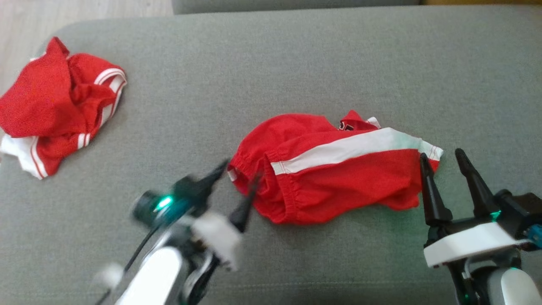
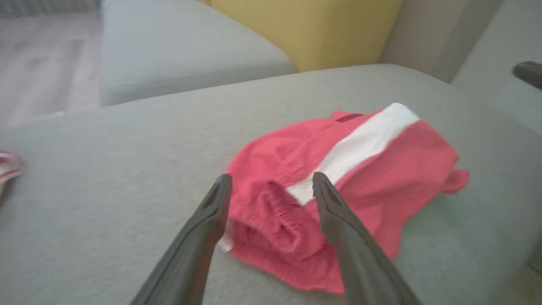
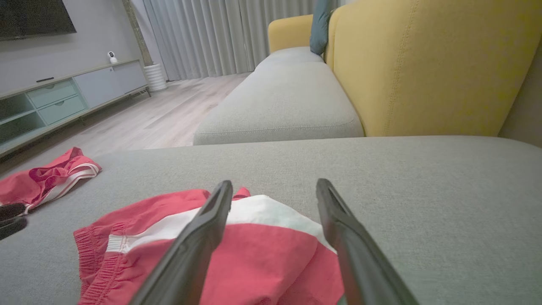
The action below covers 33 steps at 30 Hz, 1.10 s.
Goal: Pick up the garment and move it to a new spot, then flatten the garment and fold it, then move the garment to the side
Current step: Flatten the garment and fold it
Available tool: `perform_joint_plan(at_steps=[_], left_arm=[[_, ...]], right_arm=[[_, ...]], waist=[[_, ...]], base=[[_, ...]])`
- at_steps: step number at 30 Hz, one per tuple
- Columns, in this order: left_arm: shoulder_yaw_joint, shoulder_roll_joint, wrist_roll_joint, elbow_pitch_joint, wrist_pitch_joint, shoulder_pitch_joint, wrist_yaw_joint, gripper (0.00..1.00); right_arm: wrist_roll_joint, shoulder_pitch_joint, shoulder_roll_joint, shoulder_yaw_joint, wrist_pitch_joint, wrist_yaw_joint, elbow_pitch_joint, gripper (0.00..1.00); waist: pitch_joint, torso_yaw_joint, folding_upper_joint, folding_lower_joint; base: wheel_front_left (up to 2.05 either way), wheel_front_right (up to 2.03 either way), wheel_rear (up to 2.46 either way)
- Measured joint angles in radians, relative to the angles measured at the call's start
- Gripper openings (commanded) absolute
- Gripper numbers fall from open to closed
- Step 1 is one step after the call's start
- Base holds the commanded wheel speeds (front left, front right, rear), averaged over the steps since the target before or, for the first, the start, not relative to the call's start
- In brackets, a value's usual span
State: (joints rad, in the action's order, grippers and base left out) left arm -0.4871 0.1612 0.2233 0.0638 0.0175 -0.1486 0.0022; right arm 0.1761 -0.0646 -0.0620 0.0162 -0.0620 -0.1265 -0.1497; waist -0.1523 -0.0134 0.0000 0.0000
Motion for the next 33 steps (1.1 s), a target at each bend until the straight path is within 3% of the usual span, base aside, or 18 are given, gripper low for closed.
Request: perform_joint_plan(at_steps=[4,10,20,21,22,23,24,28,33], left_arm=[[-0.061,-0.046,0.049,0.062,0.160,-0.108,-0.064,1.00],[-0.077,-0.074,0.133,0.182,0.265,-0.155,-0.081,1.00],[-0.052,-0.082,0.142,0.266,0.229,-0.215,-0.071,1.00],[-0.051,-0.082,0.143,0.268,0.221,-0.217,-0.071,0.87],[-0.051,-0.083,0.150,0.271,0.213,-0.221,-0.071,0.22],[-0.051,-0.084,0.152,0.273,0.203,-0.226,-0.071,0.22],[-0.051,-0.084,0.152,0.279,0.197,-0.231,-0.071,0.00],[-0.050,-0.084,0.152,0.295,0.183,-0.244,-0.071,0.00],[-0.050,-0.083,0.152,0.295,0.169,-0.247,-0.069,0.00]], right_arm=[[0.000,0.012,0.000,0.009,-0.001,0.000,0.000,1.00],[0.009,0.018,0.000,0.011,0.000,0.000,0.008,1.00],[0.011,0.040,0.000,0.009,0.002,0.000,0.019,1.00],[0.014,0.040,0.001,0.009,0.002,0.000,0.019,1.00],[0.018,0.040,0.001,0.008,0.002,0.000,0.020,1.00],[0.020,0.040,0.001,0.005,0.002,0.000,0.021,1.00],[0.021,0.041,0.001,0.002,0.002,0.000,0.024,1.00],[0.044,0.056,-0.011,-0.029,-0.015,0.000,0.054,1.00],[0.078,0.120,-0.100,-0.084,-0.103,0.000,0.161,1.00]], waist=[[-0.025,0.014,0.0000,0.0000],[-0.055,0.048,0.0000,0.0000],[-0.093,0.079,0.0000,0.0001],[-0.096,0.080,0.0000,0.0001],[-0.099,0.080,0.0000,0.0000],[-0.102,0.080,0.0000,0.0001],[-0.104,0.081,0.0000,0.0001],[-0.112,0.082,0.0000,0.0000],[-0.128,0.085,0.0000,0.0000]], base=[[0.00,0.00,0.00],[0.00,0.00,0.00],[0.00,0.00,0.00],[0.00,0.00,0.00],[0.00,0.00,0.00],[0.00,0.00,0.00],[0.00,0.00,0.00],[0.00,0.00,0.00],[0.00,0.00,0.00]])
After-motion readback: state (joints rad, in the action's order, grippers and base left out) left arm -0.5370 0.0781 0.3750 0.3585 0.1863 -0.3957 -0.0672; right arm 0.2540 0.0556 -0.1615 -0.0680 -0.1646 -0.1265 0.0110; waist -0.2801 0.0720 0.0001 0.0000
